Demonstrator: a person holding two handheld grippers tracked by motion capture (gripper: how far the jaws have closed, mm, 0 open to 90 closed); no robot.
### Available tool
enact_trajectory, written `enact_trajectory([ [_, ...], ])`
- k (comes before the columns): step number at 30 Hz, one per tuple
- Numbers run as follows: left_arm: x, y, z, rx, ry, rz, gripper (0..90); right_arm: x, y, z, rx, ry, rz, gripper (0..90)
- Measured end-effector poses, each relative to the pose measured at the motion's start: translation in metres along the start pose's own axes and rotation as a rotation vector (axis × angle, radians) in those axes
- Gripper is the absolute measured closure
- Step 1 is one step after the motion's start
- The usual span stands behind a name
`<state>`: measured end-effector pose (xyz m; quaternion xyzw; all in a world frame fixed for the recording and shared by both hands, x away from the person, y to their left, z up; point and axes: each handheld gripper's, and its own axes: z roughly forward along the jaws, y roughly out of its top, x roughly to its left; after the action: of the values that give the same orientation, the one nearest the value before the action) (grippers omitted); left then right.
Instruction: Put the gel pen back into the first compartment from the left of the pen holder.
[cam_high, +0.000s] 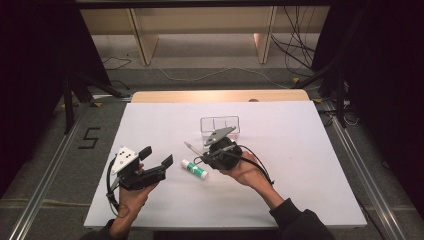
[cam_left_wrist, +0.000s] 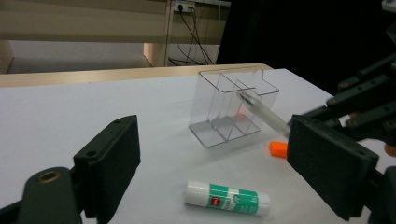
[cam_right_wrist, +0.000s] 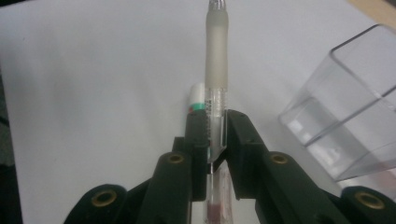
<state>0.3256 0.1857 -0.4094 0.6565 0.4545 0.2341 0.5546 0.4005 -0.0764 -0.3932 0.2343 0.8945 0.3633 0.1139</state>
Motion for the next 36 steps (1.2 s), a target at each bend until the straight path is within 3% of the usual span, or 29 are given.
enact_trajectory([
  [8,-0.007,-0.002,0.004,0.017,-0.048,0.009,16.9,-0.016,0.0,-0.009,-0.093,-0.056,0.052,79.9],
  [17,-0.012,-0.004,0.006,0.036,-0.093,0.028,16.9,-0.031,0.002,-0.011,-0.171,-0.084,0.107,79.8],
  [36,-0.013,-0.004,0.008,0.044,-0.103,0.037,16.9,-0.052,0.023,-0.006,-0.299,-0.153,0.169,79.9],
])
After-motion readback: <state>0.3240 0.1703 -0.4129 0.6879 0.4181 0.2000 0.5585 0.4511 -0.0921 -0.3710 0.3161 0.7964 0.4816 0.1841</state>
